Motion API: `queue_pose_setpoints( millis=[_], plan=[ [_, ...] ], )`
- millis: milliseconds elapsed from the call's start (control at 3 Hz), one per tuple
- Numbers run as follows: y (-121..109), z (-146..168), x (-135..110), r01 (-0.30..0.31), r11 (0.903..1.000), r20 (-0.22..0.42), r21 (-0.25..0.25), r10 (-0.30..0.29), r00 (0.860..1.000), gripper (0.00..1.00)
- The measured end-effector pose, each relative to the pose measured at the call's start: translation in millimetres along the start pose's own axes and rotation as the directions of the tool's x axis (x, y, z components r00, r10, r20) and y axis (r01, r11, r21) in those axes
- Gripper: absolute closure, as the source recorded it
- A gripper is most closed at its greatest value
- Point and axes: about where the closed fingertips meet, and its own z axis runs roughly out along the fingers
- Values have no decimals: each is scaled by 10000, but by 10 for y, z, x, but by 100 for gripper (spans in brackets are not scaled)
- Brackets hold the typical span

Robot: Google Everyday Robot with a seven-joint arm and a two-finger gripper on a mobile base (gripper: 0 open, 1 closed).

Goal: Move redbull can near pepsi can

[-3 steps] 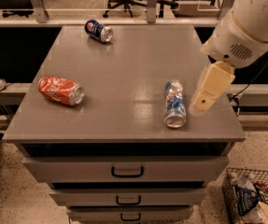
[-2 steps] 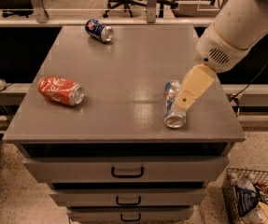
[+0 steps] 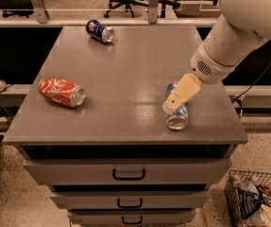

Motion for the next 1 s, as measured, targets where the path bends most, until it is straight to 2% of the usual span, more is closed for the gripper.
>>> queue_pose_setpoints(
  millis=[333, 667, 1000],
  plan=[
    [-18, 197, 9, -1050, 9934, -310, 460, 1065, 9938, 0],
    [-7, 385, 65, -1714, 9821, -477, 779, 1754, 9833, 17],
    [-25, 448, 83, -1994, 9741, -393, 1066, 2045, 9781, 41]
  ],
)
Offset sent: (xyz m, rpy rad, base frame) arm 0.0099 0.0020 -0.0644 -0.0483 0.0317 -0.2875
